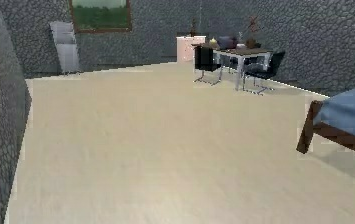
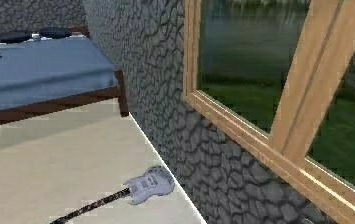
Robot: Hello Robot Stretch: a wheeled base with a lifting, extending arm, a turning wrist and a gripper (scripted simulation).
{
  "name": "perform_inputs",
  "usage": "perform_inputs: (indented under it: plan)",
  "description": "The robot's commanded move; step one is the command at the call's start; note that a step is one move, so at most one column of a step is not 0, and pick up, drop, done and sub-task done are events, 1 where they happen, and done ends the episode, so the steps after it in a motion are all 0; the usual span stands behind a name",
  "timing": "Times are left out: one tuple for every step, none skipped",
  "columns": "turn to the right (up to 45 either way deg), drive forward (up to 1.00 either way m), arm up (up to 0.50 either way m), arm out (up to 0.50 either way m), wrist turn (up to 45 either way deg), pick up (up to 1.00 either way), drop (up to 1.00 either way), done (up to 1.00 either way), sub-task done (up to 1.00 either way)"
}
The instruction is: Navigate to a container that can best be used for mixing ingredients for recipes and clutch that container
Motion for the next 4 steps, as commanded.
perform_inputs:
  plan:
    - [-3.0, 0.0, 0.0, 0.0, 0.0, 0.0, 0.0, 0.0, 0.0]
    - [0.0, 1.0, 0.0, 0.0, 0.0, 0.0, 0.0, 0.0, 0.0]
    - [0.0, 1.0, 0.0, 0.0, 0.0, 0.0, 0.0, 0.0, 0.0]
    - [0.0, 1.0, 0.0, 0.0, 0.0, 0.0, 0.0, 0.0, 0.0]
